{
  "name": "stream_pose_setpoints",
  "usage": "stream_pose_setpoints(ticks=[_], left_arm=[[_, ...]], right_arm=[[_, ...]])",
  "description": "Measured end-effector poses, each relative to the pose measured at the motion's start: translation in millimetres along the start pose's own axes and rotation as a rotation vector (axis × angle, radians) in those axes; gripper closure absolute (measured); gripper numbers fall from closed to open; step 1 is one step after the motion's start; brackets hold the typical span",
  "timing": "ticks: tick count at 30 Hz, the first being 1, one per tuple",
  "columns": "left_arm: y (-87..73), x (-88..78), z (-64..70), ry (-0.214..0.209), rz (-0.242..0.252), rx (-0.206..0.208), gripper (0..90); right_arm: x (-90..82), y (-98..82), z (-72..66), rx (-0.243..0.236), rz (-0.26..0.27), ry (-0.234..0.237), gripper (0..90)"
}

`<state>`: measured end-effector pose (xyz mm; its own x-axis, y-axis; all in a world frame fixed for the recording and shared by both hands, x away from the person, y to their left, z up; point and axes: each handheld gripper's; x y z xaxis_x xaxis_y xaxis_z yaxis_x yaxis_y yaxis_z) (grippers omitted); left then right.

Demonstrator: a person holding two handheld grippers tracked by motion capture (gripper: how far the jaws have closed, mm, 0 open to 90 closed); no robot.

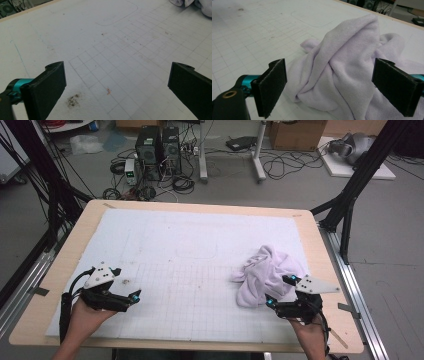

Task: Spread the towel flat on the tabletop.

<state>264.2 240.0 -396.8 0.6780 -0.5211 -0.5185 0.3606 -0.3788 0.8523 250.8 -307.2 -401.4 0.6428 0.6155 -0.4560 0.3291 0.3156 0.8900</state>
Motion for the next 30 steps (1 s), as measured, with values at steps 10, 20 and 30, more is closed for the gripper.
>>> stream_pose_setpoints(ticks=[10, 20, 30], left_arm=[[-0.8, 1.5, -1.1, -0.002, -0.004, -0.001, 2.1], [-2.4, -1.8, -5.4, 0.003, 0.001, -0.015, 2.1], [-2.1, -1.9, -6.5, 0.007, 0.010, -0.030, 2.1]], right_arm=[[-3.6, 0.2, 3.9, 0.027, 0.015, 0.005, 11.7], [-3.0, 2.4, 5.8, 0.049, 0.027, 0.019, 11.7], [9.9, 33.8, 21.0, 0.032, -0.017, 0.071, 11.7]])
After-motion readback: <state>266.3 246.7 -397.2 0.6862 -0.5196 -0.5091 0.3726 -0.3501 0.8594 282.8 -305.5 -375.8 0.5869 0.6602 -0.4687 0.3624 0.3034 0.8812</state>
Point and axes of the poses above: each handheld gripper's, and its own axes: x roughly forward along the jaws, y roughly out of its top, z roughly to its right, and after that the axes turned 2 degrees about y, right-handed
